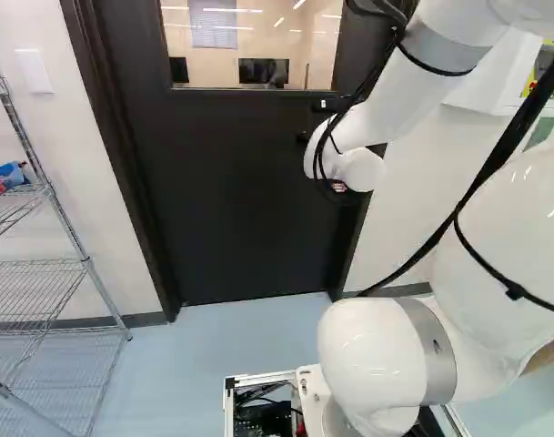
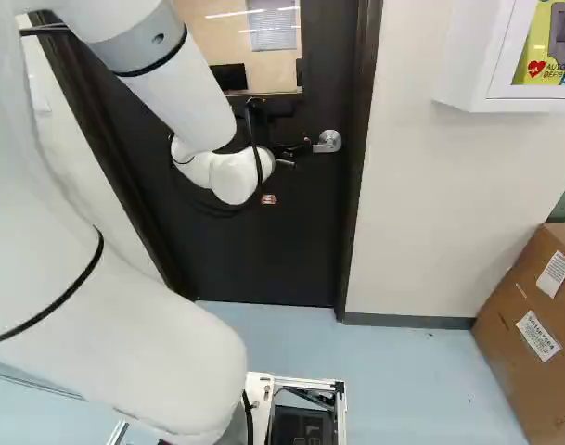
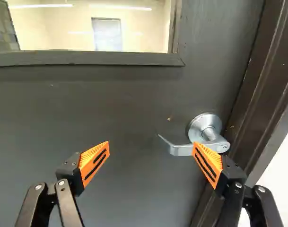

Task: Open the door and move inside

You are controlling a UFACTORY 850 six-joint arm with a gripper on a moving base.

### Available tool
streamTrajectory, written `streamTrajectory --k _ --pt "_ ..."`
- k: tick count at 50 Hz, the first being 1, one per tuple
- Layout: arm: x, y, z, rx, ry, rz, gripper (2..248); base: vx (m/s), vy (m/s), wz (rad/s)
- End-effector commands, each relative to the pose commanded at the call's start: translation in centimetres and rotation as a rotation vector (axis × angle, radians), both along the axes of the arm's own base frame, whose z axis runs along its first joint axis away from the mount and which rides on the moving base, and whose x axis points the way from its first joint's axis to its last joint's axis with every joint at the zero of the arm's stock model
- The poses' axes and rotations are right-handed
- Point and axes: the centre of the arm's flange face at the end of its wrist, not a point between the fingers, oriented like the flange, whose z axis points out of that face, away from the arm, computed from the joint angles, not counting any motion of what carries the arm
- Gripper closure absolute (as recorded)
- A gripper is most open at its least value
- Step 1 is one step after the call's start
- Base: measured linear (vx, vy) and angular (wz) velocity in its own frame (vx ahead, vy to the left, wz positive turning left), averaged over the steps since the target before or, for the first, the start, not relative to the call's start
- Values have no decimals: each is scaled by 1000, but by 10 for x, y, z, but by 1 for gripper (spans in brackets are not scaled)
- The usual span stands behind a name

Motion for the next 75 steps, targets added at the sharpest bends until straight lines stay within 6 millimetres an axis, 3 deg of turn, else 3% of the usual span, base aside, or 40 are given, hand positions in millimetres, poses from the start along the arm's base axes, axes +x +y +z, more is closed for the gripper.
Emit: streamTrajectory --k 14,44,75 --pt "12 -7 13 -3 -25 -14 3 0 0 0" --pt "40 -24 15 -4 -24 -42 3 0 0 0" --pt "51 -25 -13 6 37 -40 3 0 0 0"
